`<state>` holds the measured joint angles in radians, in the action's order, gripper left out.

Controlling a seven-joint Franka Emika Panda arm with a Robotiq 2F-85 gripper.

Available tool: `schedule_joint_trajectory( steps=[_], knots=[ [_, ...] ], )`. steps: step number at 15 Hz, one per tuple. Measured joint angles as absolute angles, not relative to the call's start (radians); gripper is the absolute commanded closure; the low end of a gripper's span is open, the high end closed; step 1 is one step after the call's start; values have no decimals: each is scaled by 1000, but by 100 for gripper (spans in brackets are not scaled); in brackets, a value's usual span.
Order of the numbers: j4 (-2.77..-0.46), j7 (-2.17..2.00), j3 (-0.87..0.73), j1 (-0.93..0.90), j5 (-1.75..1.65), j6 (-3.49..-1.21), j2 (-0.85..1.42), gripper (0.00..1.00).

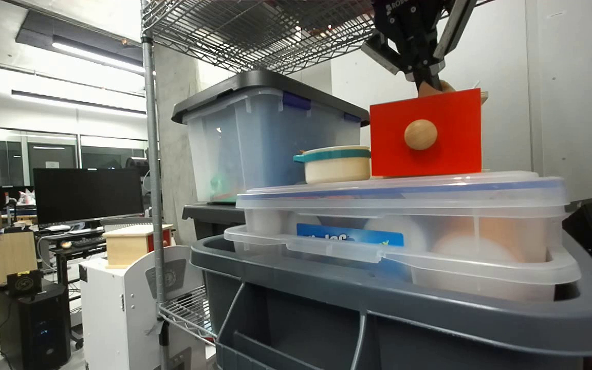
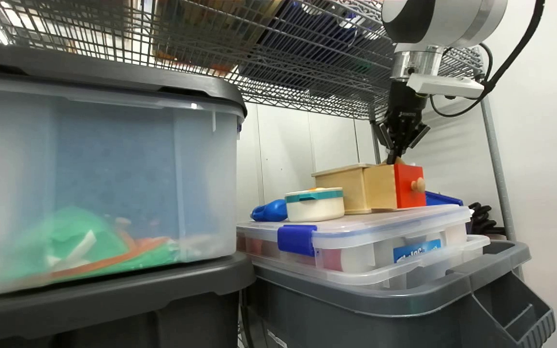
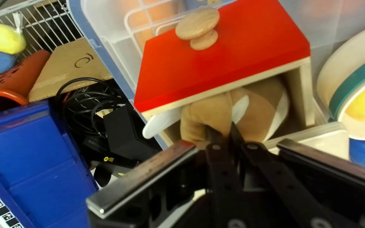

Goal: Remove the brown object from the chest drawer

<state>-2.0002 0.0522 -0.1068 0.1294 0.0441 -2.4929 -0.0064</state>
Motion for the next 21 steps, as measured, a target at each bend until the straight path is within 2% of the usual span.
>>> schedule_joint_trajectory(
  steps=[21],
  knots=[
    [-2005,66,-99,111,71,-2445,-110,98]
  ],
)
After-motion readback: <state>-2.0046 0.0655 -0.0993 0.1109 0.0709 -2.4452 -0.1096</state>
